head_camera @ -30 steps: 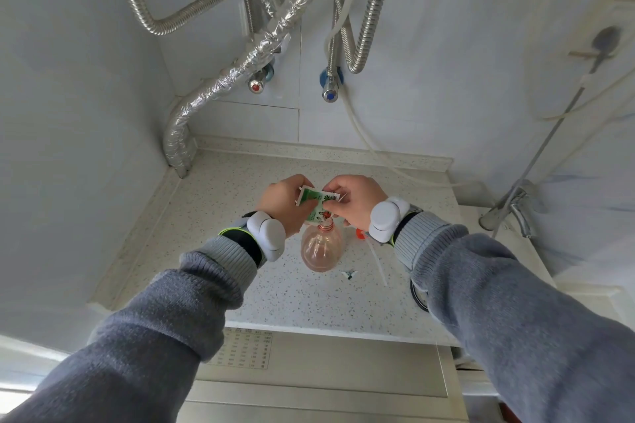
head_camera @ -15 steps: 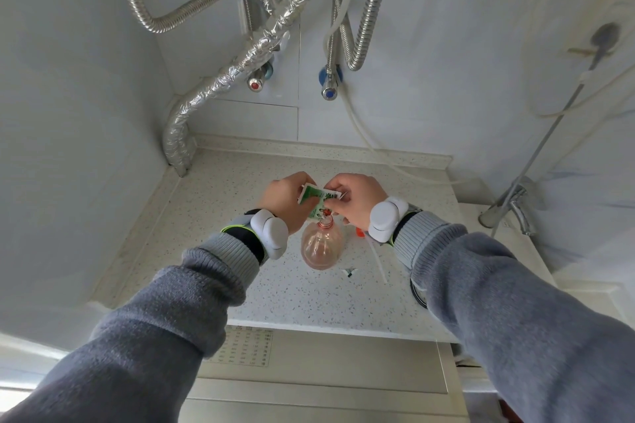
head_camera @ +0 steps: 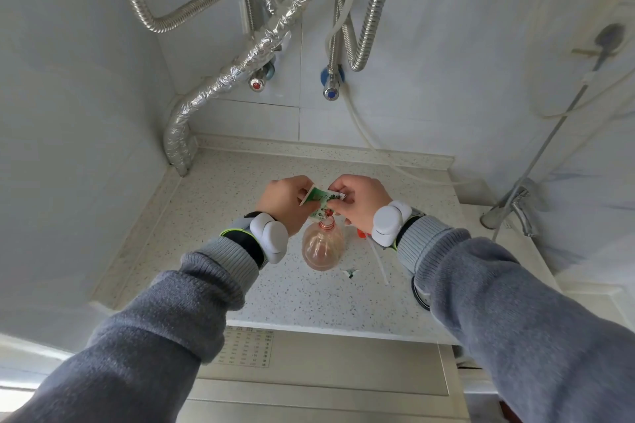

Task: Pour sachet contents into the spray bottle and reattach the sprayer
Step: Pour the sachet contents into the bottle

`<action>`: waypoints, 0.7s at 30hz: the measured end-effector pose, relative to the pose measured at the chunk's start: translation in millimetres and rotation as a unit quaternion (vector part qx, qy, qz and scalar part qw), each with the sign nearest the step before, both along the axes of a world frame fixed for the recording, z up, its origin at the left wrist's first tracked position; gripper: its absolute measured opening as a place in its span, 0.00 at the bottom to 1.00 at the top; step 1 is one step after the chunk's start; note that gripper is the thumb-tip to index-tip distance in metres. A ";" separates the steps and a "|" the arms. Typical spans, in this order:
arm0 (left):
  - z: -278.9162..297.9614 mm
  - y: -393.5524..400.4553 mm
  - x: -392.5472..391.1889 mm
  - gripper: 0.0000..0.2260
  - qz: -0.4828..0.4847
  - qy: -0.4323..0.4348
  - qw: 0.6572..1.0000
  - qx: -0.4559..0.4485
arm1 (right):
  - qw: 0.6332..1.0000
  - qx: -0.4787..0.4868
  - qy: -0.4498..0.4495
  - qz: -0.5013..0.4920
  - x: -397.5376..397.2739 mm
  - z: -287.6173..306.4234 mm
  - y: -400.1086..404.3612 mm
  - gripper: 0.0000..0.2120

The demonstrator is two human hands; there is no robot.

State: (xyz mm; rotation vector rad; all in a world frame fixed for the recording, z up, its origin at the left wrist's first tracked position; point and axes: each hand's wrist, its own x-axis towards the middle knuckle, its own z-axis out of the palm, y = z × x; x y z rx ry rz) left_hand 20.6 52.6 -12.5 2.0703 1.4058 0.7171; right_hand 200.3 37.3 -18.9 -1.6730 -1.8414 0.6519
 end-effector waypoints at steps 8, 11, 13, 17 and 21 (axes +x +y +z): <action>-0.6 -1.4 -2.4 0.05 0.003 -0.019 0.999 -0.027 | 1.000 0.006 -0.003 0.006 1.8 1.3 -0.3 0.06; -1.0 -2.6 -2.2 0.05 0.005 -0.026 0.999 -0.019 | 1.000 0.011 -0.002 0.008 1.8 1.7 -0.6 0.06; -1.1 -3.3 -2.5 0.05 0.006 -0.028 0.999 -0.016 | 1.000 0.011 -0.004 0.010 1.6 1.7 -1.0 0.06; -1.0 -4.1 -3.0 0.04 0.008 -0.028 1.000 -0.010 | 1.000 0.010 -0.008 0.016 1.6 1.6 -1.0 0.08; -1.5 -4.6 -2.4 0.04 0.007 -0.031 0.999 -0.010 | 1.000 0.014 -0.010 0.016 1.6 1.7 -0.9 0.08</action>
